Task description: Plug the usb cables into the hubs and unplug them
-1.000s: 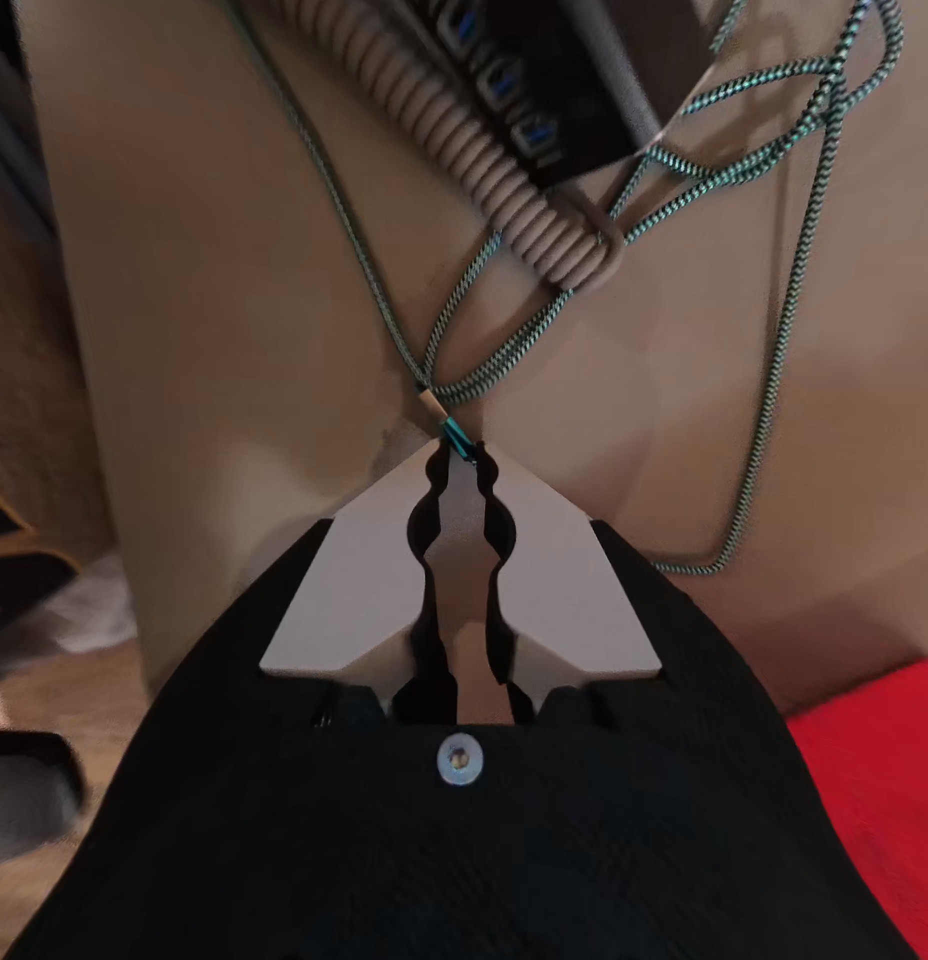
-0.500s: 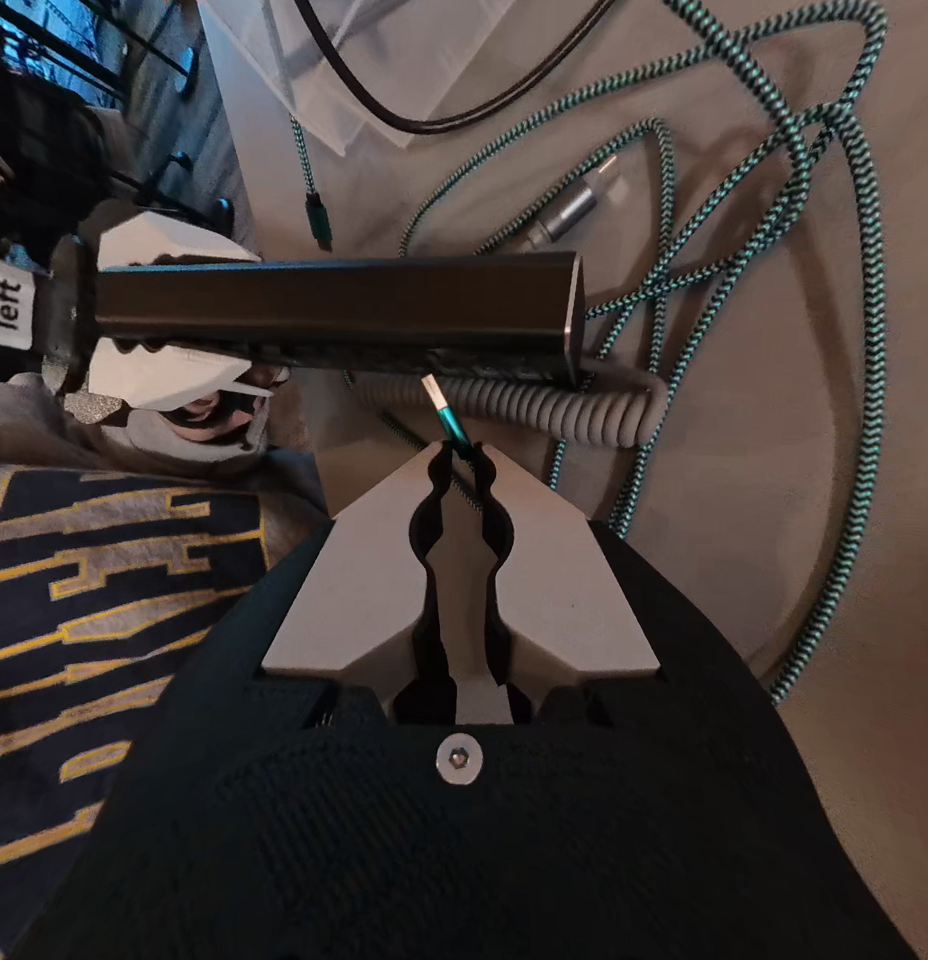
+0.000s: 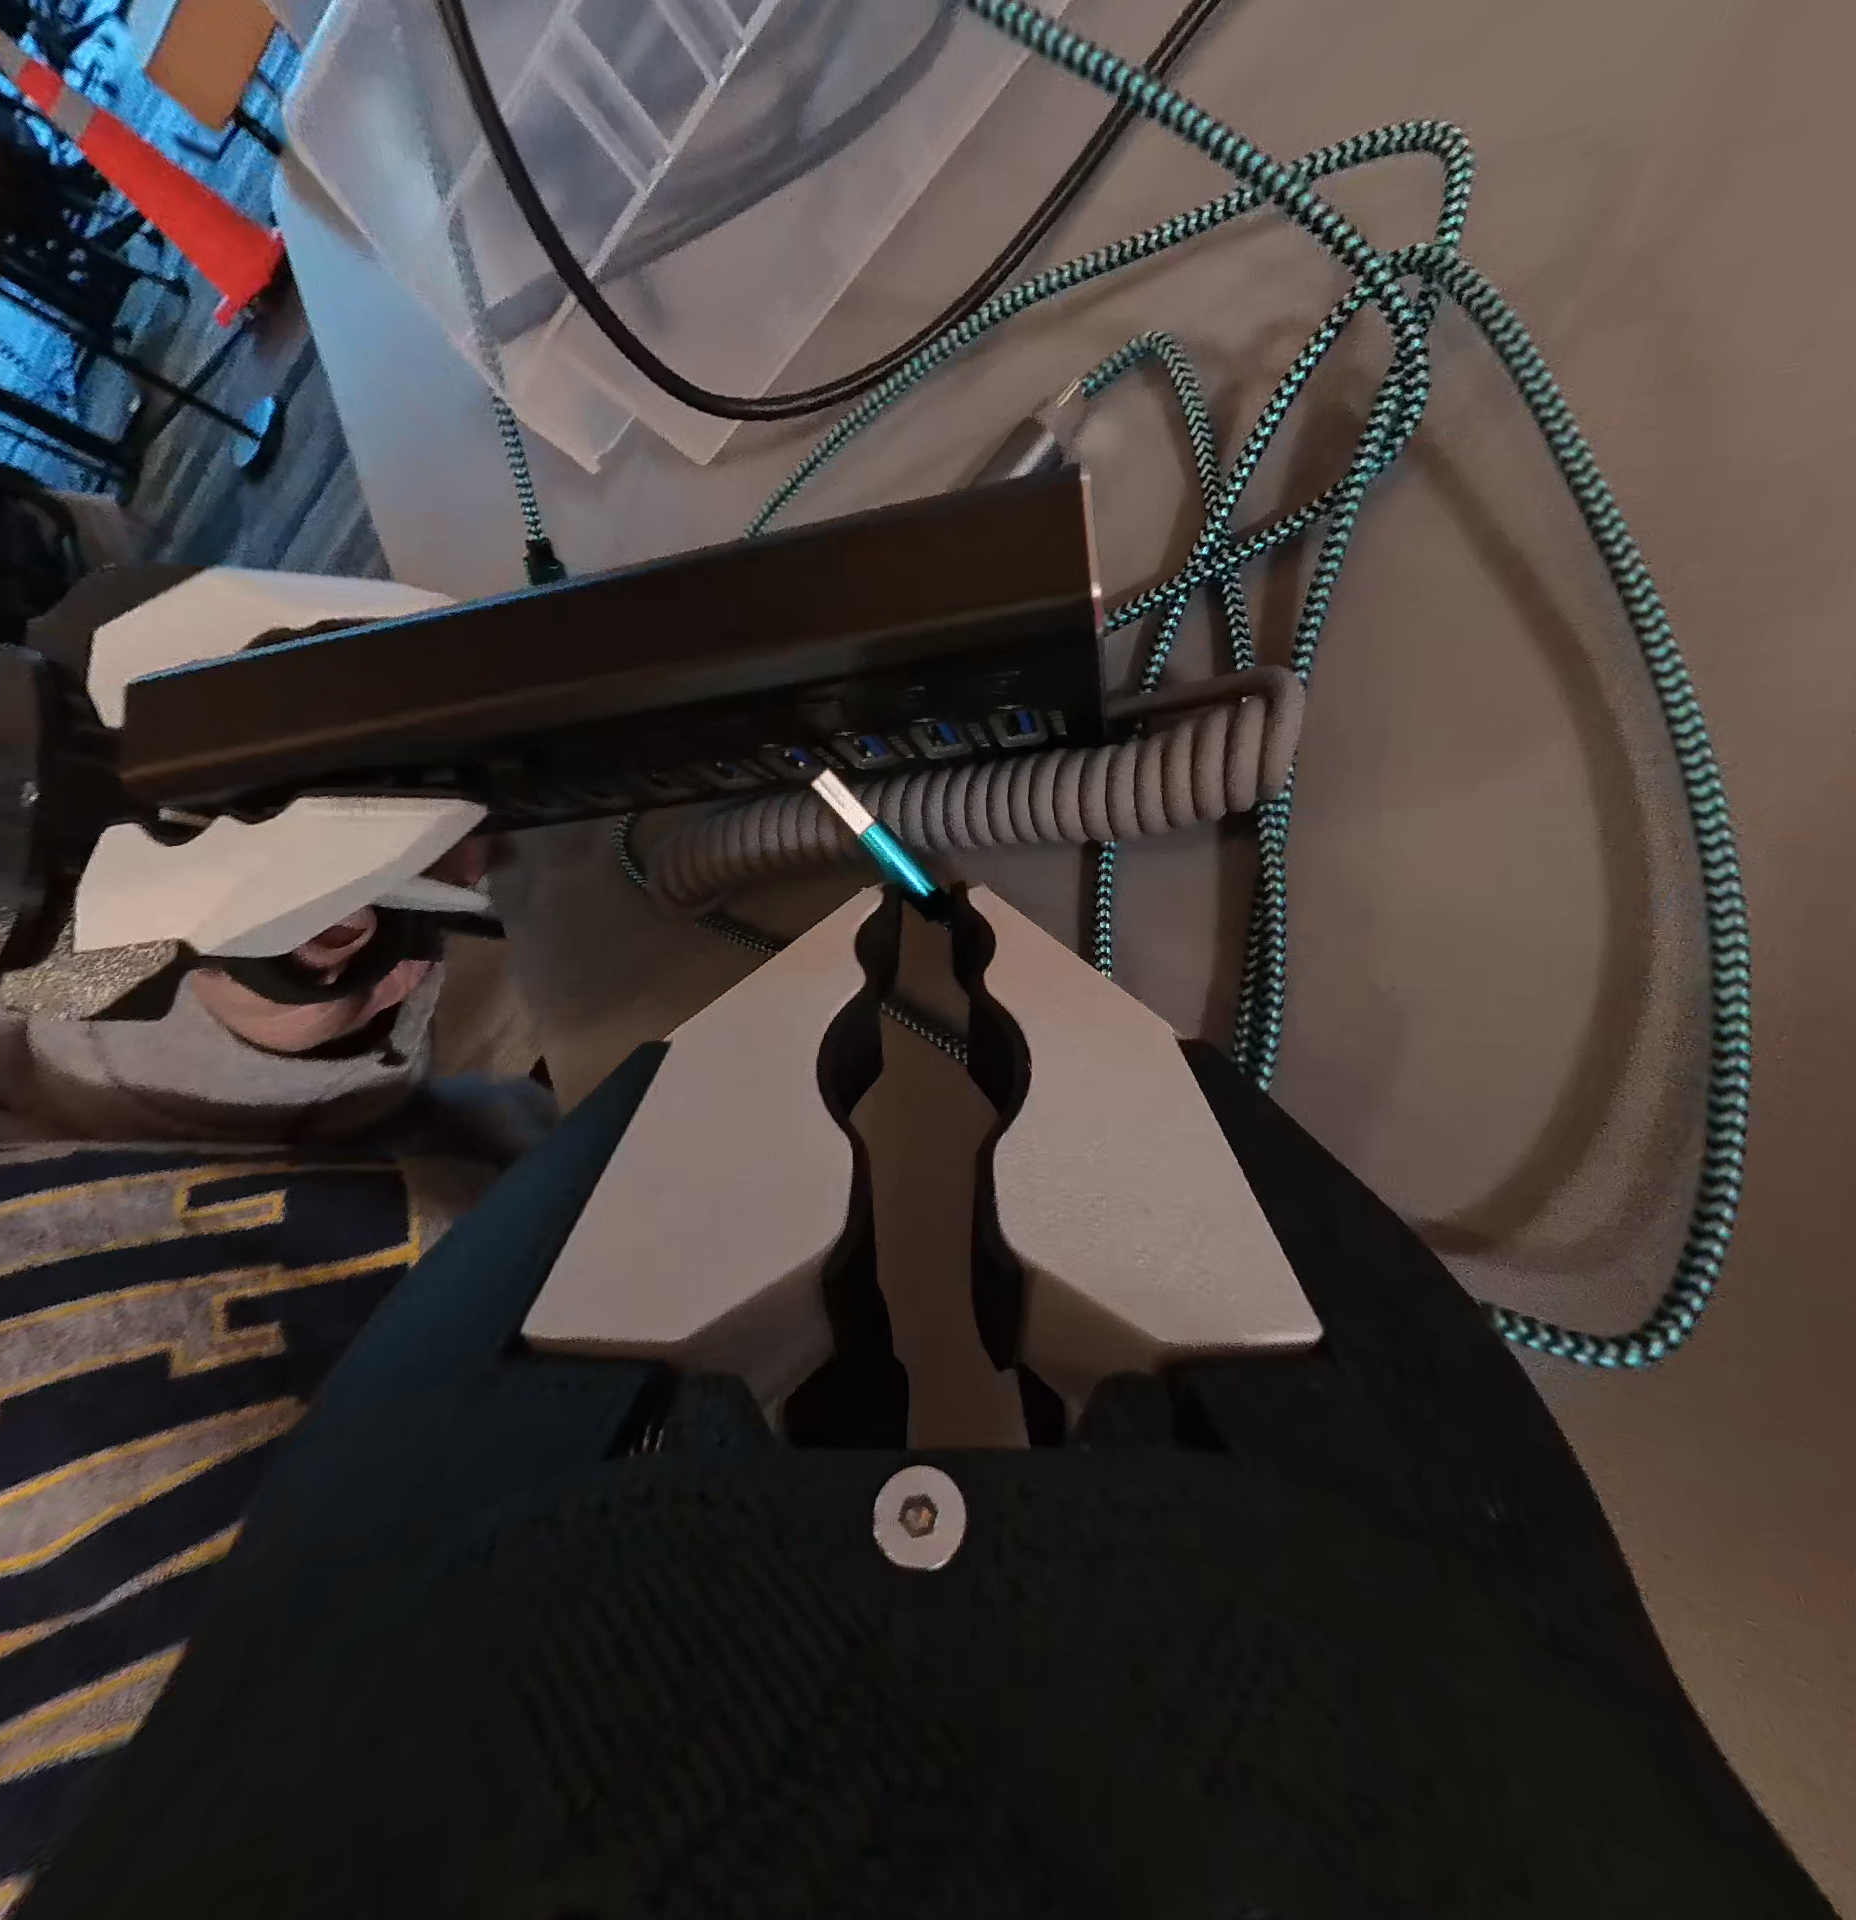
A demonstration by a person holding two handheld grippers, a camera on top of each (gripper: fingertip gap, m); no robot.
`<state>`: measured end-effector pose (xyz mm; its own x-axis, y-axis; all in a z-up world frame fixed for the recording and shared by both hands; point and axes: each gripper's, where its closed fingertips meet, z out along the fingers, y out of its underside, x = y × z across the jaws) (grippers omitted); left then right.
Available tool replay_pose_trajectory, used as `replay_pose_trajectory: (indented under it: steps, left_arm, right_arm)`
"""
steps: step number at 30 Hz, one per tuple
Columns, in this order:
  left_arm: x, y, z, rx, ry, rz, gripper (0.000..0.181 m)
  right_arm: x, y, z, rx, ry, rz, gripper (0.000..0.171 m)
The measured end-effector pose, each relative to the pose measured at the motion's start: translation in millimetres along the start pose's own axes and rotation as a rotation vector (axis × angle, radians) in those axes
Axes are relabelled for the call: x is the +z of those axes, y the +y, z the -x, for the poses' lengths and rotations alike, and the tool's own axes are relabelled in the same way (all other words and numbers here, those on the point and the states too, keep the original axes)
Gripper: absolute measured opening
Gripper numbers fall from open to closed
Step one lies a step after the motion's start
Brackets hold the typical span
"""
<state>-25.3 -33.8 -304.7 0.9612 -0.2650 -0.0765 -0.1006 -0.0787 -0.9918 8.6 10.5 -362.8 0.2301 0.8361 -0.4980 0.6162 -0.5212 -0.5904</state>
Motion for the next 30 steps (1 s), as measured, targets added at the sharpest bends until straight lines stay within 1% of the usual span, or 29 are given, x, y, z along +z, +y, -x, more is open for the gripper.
replay_pose_trajectory:
  steps: [5,8,9,12,15,19,22,25,27,30]
  left_arm:
    - [0.5,2.0,-3.2,0.051,-0.002,0.007,0.027]
    - [0.8,2.7,-3.9,0.050,0.007,0.011,0.027]
    - [0.8,2.9,-4.1,0.052,0.008,0.011,0.027]
    - [0.9,3.2,-3.7,0.039,0.015,0.011,0.027]
    - [0.7,3.1,-1.9,0.012,0.021,0.010,0.027]
    - [0.8,3.4,-2.5,0.019,0.022,0.009,0.027]
    - [0.9,3.6,-2.5,0.012,0.026,0.009,0.027]
    - [0.9,3.7,-1.6,-0.005,0.029,0.008,0.028]
    - [1.0,3.8,-1.4,-0.011,0.030,0.007,0.027]
    - [1.0,4.0,-1.4,-0.012,0.031,0.007,0.028]
  right_arm:
    - [3.5,4.5,-0.7,-0.085,0.061,-0.043,0.009]
    - [5.6,9.2,7.9,-0.137,0.012,-0.014,0.025]
    - [5.6,11.3,9.9,-0.164,-0.002,0.007,0.023]
    - [3.5,15.3,10.1,-0.271,-0.003,0.060,0.023]
    - [-3.0,12.4,14.2,-0.385,-0.022,0.075,0.031]
    - [-18.7,5.8,18.5,-0.555,-0.051,0.085,0.036]
    - [-27.5,13.4,7.1,-0.747,-0.047,0.164,0.033]
    - [-26.2,22.2,-9.9,-0.884,-0.059,0.246,0.029]
    - [-21.6,27.0,-13.3,-0.934,-0.105,0.273,0.027]
    - [-14.7,27.1,-9.9,-0.943,-0.190,0.266,0.022]
